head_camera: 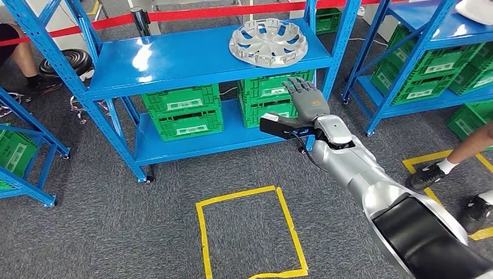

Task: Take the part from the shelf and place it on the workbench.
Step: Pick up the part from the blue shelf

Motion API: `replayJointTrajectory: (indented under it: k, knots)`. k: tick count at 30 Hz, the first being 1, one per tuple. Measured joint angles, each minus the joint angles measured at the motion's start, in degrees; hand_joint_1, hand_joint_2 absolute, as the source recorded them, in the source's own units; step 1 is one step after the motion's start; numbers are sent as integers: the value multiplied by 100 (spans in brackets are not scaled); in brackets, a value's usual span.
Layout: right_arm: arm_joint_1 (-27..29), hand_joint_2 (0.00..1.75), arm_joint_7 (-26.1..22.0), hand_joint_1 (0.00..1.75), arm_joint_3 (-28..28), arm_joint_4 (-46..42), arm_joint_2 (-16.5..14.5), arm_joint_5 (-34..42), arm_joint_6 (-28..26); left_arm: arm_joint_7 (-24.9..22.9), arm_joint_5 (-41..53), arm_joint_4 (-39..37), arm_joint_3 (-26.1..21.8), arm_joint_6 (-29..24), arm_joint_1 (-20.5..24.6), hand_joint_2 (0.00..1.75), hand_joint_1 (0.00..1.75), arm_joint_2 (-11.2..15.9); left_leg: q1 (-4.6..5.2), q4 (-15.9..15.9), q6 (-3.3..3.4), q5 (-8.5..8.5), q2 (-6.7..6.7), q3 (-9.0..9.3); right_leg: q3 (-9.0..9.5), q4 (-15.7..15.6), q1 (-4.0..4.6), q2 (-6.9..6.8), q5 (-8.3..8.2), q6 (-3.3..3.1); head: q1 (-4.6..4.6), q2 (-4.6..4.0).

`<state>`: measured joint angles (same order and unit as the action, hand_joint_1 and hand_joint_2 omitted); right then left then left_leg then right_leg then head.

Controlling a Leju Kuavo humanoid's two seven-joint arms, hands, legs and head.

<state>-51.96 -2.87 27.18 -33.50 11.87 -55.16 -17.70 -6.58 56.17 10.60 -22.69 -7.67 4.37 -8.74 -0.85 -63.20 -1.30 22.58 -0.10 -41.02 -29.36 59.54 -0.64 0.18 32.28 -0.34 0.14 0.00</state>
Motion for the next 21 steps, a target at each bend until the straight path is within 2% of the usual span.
replayJointTrajectory:
  k: [1, 3, 5, 6, 7, 9, 10, 11, 12, 13, 14, 15, 16, 17, 20, 21]
  knots:
    - [1, 0, -7, 0, -4, -1, 21, 3, -5, 13, 9, 0, 0, 1, 3, 0, 0, -2, 17, 188, 29, 1, -1, 115, 36, -24, 6, -1, 37, 36, 2, 0]
    - [14, 0, -34, 0, -15, -3, 67, 18, -15, 29, 23, 1, 0, 2, 6, 0, 0, -5, 37, 290, 91, 101, -2, 206, 103, -62, 11, 1, 47, 112, 1, 1]
    - [30, 0, -66, 0, -29, -3, 120, 38, -28, 34, 34, 5, 0, 4, 1, 0, 0, -5, 21, 342, 172, 169, -11, 308, 96, 62, -2, -3, 25, 163, 6, 1]
    - [29, 0, -79, 0, -36, -2, 151, 48, -37, 35, 43, 7, 0, 5, 0, 0, 0, -6, 14, 362, 208, 205, -16, 373, -12, 264, -7, -4, 37, 183, 14, 0]
    - [29, 0, -87, 0, -40, -1, 179, 53, -45, 34, 54, 9, 0, 7, 1, 0, 0, -9, 6, 378, 234, 242, -23, 433, -206, 573, -13, -6, 92, 205, 20, 0]
    - [46, 0, -99, 0, -45, 3, 215, 54, -55, 31, 70, 9, 0, 8, 3, 0, 0, -17, 7, 384, 259, 336, -30, 539, -735, 1259, -16, -5, 313, 247, 26, 1]
    - [65, 0, -102, 0, -46, 8, 228, 51, -54, 28, 74, 9, 0, 9, -3, 0, 0, -20, 7, 384, 258, 392, -34, 601, -971, 1480, -18, -5, 417, 259, 26, 1]
    - [83, 0, -105, 0, -47, 14, 239, 49, -50, 26, 74, 9, 0, 9, -12, 0, 0, -20, 7, 384, 251, 455, -39, 676, -1129, 1533, -20, -6, 435, 263, 27, 1]
    - [92, 0, -108, 0, -47, 22, 250, 45, -46, 25, 74, 9, 0, 9, -19, 0, 0, -20, 7, 384, 239, 523, -42, 764, -1200, 1408, -23, -7, 337, 262, 27, 1]
    - [94, 0, -109, 0, -48, 27, 262, 43, -43, 29, 74, 9, 0, 9, -24, 0, 0, -22, 6, 383, 224, 595, -44, 862, -1186, 1116, -25, -9, 101, 254, 27, 0]
    - [93, 0, -110, 0, -49, 36, 275, 42, -42, 35, 74, 8, 0, 9, -29, 0, 0, -26, 7, 387, 204, 667, -45, 935, -1127, 732, -26, -20, -257, 242, 28, 0]
    - [89, 0, -110, 0, -50, 53, 291, 41, -40, 43, 74, 6, 0, 9, -30, 0, 0, -28, 10, 377, 180, 739, -46, 1010, -1078, 399, -17, -35, -540, 218, 23, 0]
    - [86, 0, -110, 0, -52, 72, 306, 40, -36, 50, 75, 4, 0, 8, -23, 0, 0, -32, 15, 381, 148, 804, -49, 1058, -1032, 165, 3, -48, -737, 185, 23, 0]
    - [85, 0, -110, 0, -53, 91, 321, 39, -32, 51, 76, 4, 0, 8, -21, 0, 0, -34, 20, 377, 106, 838, -50, 1103, -1006, 38, 22, -54, -838, 140, 26, 1]
    - [43, 0, -111, 0, -56, 107, 345, 37, -27, 44, 83, 11, 0, 9, -19, 0, 0, -36, 28, 308, -18, 840, -34, 1203, -832, -27, 20, -24, -779, -14, 34, 1]
    - [12, 0, -113, 0, -58, 107, 347, 36, -26, 45, 84, 13, 1, 9, -14, 0, 0, -37, 27, 142, -43, 830, -26, 1139, -741, -38, 7, -18, -736, -55, 18, 1]
